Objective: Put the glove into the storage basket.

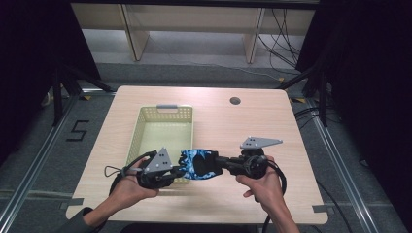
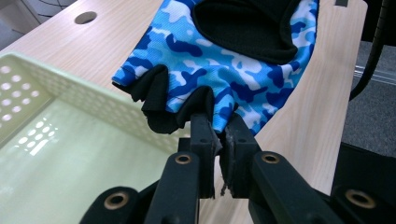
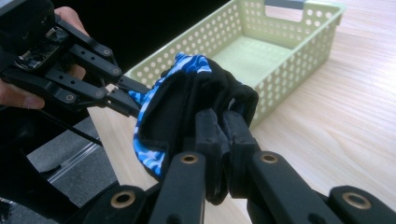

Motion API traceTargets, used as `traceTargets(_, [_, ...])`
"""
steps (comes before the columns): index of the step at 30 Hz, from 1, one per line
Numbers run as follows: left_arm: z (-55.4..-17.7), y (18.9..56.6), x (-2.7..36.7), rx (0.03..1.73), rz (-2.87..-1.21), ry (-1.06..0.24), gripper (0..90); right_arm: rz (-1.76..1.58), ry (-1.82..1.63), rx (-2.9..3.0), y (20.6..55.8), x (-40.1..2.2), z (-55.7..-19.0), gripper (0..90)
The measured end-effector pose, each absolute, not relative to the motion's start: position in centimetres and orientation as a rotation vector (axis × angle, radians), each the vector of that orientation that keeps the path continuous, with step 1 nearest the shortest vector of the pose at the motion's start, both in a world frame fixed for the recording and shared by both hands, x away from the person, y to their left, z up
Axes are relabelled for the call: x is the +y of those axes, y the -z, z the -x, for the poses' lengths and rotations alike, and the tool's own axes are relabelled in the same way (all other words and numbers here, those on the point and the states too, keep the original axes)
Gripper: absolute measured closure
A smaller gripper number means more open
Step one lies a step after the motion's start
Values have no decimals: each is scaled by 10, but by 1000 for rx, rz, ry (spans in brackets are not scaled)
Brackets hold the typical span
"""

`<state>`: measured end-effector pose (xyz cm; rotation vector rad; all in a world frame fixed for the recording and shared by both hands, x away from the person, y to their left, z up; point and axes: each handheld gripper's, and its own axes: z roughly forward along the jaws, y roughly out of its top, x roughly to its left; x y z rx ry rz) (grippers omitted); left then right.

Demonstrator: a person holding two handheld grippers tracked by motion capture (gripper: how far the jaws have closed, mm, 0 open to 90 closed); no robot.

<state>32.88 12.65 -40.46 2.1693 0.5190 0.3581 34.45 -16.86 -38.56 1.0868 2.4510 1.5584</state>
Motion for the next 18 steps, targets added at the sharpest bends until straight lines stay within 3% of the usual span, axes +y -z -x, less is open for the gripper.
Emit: traceTargets(18, [-358,405,184,658,-2221,-345,837,-1102,-1512,2564,384,-102,-385,868])
